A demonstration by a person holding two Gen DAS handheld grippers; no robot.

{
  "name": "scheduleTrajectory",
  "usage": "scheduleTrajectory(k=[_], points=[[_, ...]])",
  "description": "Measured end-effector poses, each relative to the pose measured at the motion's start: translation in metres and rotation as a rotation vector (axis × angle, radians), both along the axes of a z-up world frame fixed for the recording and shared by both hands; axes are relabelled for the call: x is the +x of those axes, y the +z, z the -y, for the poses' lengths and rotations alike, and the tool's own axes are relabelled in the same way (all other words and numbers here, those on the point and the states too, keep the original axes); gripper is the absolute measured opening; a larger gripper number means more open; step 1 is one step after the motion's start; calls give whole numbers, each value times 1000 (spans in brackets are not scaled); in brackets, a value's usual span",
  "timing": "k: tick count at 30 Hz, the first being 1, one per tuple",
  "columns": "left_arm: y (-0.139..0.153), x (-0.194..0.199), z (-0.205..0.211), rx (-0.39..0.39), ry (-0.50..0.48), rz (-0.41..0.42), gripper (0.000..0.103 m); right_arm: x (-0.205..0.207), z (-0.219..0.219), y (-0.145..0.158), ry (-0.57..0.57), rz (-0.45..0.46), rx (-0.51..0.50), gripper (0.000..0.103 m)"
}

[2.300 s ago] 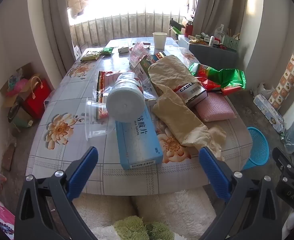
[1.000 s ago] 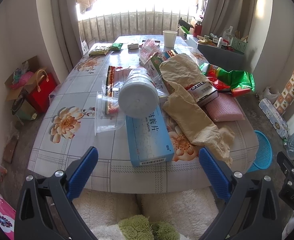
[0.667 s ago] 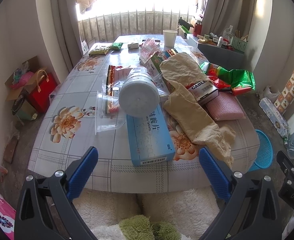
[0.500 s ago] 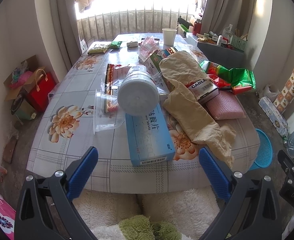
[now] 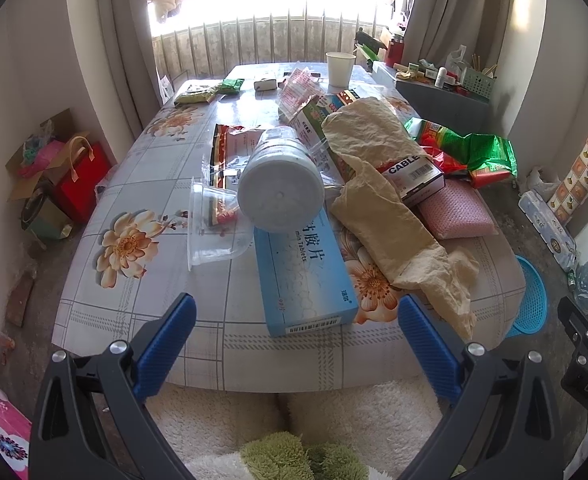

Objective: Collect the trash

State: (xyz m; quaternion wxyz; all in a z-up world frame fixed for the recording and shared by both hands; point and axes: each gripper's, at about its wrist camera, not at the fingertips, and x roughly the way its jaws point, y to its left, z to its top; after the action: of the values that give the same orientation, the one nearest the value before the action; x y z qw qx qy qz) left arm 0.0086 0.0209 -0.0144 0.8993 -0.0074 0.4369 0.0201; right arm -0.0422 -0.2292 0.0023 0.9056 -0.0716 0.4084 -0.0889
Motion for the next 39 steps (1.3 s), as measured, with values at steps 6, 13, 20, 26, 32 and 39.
scheduleTrajectory(k=[6, 13, 20, 26, 32, 39], points=[[0, 0, -2, 3, 5, 0, 99, 1, -1, 2, 0, 0, 1, 96], [1, -2, -4, 3, 9, 5, 99, 1, -4, 3, 0, 3, -1, 96], [1, -1, -4, 2, 10, 5, 99, 0, -4, 4, -1, 6, 0, 96], [2, -5, -4, 0, 6, -1, 99, 0, -5, 4, -1, 6, 1, 96], [1, -4, -4, 0, 5, -5, 99, 0, -5, 4, 1, 9, 4, 96], [-1, -8, -16, -6, 9, 13, 99, -1, -10, 8, 28, 35, 64, 96]])
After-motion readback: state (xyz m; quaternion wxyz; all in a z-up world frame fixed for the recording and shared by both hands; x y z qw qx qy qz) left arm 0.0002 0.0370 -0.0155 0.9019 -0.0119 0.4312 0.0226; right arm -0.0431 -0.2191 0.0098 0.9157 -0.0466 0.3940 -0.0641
